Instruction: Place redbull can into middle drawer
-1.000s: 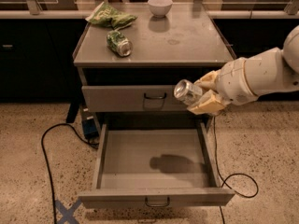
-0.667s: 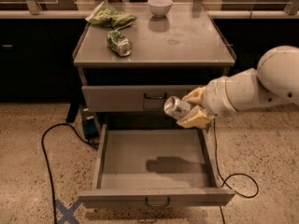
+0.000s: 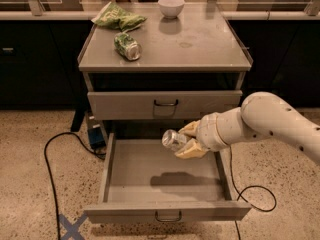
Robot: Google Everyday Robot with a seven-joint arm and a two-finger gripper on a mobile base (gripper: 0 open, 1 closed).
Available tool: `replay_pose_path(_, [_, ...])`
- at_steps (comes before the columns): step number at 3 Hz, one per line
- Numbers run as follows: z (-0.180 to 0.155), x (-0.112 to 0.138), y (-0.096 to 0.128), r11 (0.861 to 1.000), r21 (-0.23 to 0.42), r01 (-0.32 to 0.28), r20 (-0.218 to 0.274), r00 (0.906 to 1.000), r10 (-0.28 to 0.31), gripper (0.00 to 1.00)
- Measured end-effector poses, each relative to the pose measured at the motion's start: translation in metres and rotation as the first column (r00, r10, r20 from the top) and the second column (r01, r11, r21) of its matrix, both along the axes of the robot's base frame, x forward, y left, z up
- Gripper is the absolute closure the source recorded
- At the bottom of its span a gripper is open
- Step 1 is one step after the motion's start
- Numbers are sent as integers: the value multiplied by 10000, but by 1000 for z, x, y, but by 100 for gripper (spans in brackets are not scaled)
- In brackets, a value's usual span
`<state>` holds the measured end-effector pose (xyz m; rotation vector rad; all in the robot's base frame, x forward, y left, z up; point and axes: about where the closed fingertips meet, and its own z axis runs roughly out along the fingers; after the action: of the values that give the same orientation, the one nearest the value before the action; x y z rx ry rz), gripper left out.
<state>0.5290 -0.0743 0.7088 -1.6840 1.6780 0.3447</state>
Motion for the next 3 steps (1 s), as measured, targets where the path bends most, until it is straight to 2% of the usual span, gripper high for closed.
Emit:
replay_pose_path(1, [-35,-9,14,9998,28,-202,-280,9994,203,100])
replay_pose_path(2, [-113,-14,34,9997,-87,-241,-965,9951,232,100])
replay_pose_path(3, [-183,-4,60,9974,-715,-3,-1212,9926,-84,100])
